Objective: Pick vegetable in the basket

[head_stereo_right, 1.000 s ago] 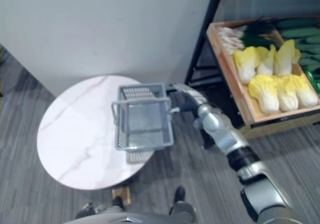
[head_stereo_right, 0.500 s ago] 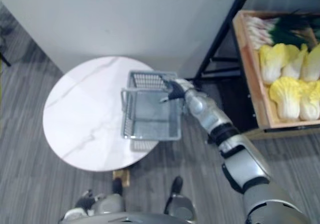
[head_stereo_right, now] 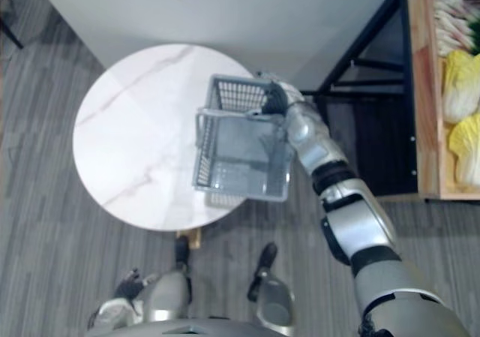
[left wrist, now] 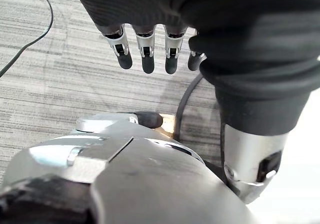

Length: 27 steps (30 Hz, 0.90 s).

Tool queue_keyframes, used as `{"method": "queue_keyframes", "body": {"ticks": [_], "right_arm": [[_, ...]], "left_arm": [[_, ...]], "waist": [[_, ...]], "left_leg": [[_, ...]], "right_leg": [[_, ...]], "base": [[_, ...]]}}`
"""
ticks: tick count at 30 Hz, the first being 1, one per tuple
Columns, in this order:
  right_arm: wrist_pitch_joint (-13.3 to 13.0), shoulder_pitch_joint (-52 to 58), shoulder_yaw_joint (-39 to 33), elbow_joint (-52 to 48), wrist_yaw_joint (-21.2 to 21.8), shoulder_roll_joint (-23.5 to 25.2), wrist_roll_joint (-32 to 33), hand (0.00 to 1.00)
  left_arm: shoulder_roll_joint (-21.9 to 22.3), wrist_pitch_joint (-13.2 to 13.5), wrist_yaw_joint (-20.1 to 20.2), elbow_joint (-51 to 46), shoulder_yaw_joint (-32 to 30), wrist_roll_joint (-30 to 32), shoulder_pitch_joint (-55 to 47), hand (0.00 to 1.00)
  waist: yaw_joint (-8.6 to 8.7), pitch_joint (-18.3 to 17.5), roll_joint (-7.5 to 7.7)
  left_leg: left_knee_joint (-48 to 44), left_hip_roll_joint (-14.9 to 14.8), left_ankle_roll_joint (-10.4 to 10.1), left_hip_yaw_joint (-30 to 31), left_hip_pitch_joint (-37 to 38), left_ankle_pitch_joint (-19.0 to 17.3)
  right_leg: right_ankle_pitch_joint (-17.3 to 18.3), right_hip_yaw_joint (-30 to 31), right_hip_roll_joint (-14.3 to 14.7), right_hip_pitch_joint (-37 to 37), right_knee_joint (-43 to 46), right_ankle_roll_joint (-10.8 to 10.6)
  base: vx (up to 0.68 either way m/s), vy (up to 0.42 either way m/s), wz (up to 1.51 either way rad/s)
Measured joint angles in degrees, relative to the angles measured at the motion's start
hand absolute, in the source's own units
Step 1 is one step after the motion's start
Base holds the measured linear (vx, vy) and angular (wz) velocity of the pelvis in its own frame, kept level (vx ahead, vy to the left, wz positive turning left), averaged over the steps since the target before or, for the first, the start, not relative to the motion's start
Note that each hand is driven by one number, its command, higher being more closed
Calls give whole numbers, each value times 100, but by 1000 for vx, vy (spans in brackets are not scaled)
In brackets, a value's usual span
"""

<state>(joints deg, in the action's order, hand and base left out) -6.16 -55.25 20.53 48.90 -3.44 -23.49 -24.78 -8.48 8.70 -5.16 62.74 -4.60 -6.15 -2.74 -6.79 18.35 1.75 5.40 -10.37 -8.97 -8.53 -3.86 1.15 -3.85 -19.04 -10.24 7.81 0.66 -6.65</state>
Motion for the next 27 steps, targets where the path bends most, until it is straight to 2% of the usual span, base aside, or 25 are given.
{"method": "queue_keyframes", "body": {"ticks": [8,15,21,27], "right_arm": [[34,-104,19,52,83,114,-3,0],[-44,-109,308,-431,155,-103,0,0],[-57,-108,418,-437,155,-116,-2,0],[-96,-46,418,-375,146,-119,-237,0]], "left_arm": [[-49,7,-135,-56,34,-6,51,0],[-71,3,-153,-65,33,-4,72,0],[-71,3,-171,-124,34,-2,74,0],[-66,4,-198,-123,44,-3,74,0]], "waist": [[12,216,79],[17,234,109],[24,290,184],[23,302,180]], "left_leg": [[0,112,36,22,-17,25],[0,92,54,101,-66,47],[-1,114,56,95,-67,49],[-1,148,64,98,-91,55]], "right_leg": [[-33,-3,-118,0,0,-53],[-34,0,-105,8,0,-55],[-33,7,-122,22,2,-56],[-33,5,-154,46,4,-57]], "base": [[0,4,1],[2,-5,4],[0,0,0],[0,0,0]]}}
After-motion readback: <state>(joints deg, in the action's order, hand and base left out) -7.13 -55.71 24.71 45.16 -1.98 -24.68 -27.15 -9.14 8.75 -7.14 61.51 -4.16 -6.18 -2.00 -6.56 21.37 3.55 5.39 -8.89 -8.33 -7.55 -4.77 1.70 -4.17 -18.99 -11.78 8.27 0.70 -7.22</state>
